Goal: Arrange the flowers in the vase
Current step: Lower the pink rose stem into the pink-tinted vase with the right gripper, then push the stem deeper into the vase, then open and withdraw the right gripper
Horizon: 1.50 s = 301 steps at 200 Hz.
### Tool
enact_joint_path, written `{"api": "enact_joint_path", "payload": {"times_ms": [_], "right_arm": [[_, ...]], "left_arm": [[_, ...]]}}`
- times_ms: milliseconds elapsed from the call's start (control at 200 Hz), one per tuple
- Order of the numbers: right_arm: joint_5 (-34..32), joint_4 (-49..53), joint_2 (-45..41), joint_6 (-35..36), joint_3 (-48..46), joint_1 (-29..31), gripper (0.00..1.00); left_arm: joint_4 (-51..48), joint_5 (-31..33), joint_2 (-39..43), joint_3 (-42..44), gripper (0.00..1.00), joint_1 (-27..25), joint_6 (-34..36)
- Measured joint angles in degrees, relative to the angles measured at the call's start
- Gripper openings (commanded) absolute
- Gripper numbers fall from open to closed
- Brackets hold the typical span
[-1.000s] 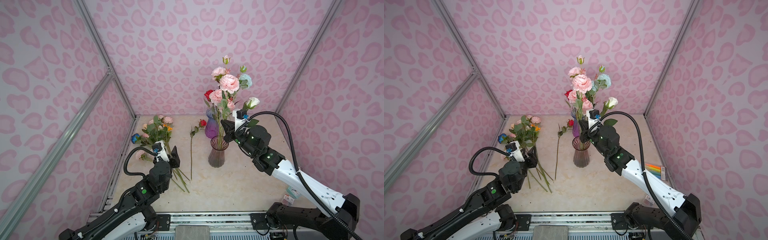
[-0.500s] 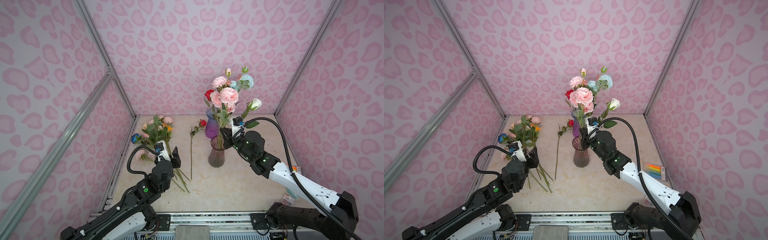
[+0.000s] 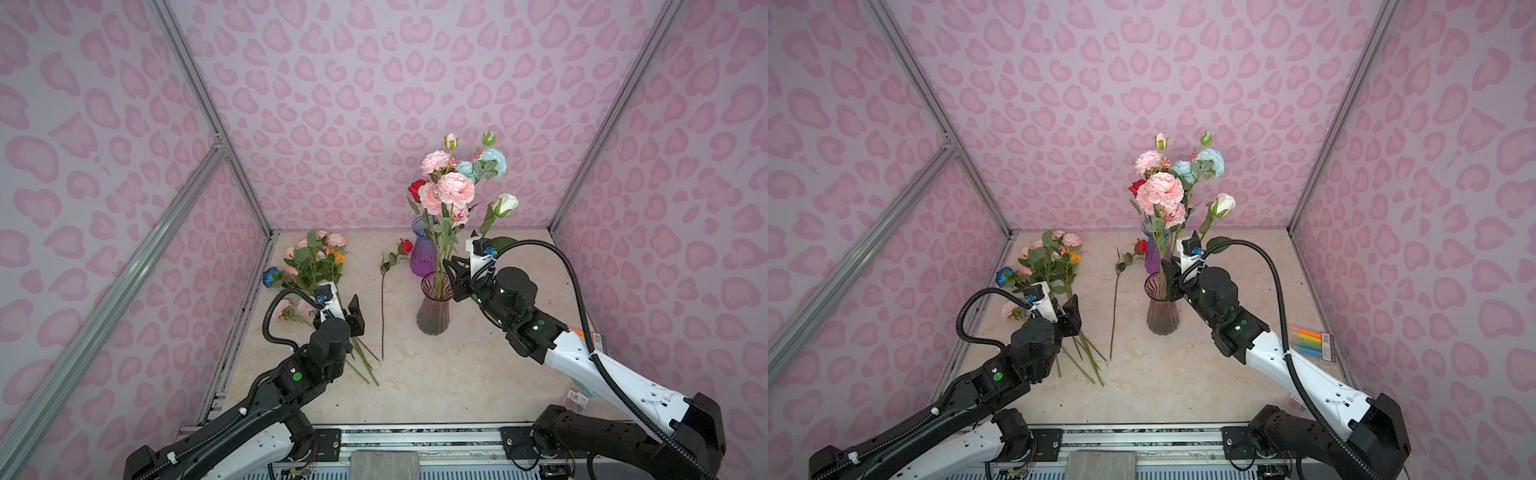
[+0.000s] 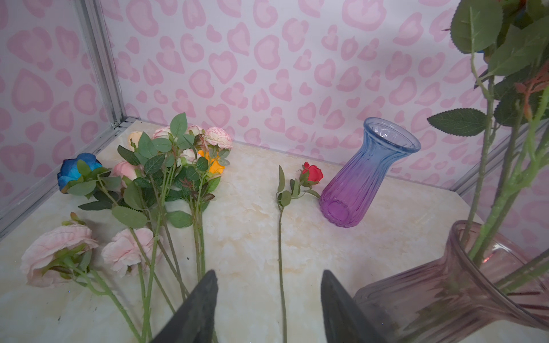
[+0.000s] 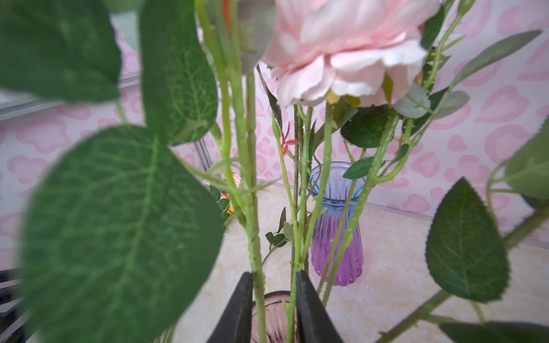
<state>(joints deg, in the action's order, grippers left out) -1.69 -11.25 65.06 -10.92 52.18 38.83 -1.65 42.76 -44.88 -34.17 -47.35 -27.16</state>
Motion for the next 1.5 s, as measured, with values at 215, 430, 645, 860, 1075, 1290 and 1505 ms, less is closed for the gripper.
{"api": "enact_joint_path", "payload": {"times_ms": [215, 430, 645, 860, 1075, 1290, 1505], "right_arm": [[1.2, -1.03, 3.78, 1.07, 4.55, 0.0, 0.4], [2.01, -1.18, 7.96, 1.75, 7.76, 0.0, 0.33], [3.48, -1.27, 9.73, 2.36, 9.01, 0.02, 0.07], [4.26, -1.22, 7.63, 3.04, 8.98, 0.48, 0.01], [4.04, -0.87, 4.83, 5.57, 8.63, 1.68, 0.0], [2.97, -1.75, 2.29, 7.1, 6.73, 2.4, 0.0], [2.08, -3.96, 1.99, 8.52, 6.43, 2.58, 0.0]], "left_arm": [[-0.02, -0.24, -0.09, -0.72, 0.56, 0.0, -0.17], [-0.04, -0.26, 1.11, -0.59, 0.56, 0.04, -0.15], [-0.15, 0.31, 2.6, 0.33, 0.56, 0.04, -0.09], [-0.15, 0.72, 2.8, 0.35, 0.56, 0.04, 0.35], [-0.15, 0.7, 1.16, 0.31, 0.56, 0.09, 0.48], [-0.11, 0.55, 0.09, -0.15, 0.56, 0.09, 0.48], [-0.09, 0.55, 0.07, -0.39, 0.56, 0.11, 0.57]]}}
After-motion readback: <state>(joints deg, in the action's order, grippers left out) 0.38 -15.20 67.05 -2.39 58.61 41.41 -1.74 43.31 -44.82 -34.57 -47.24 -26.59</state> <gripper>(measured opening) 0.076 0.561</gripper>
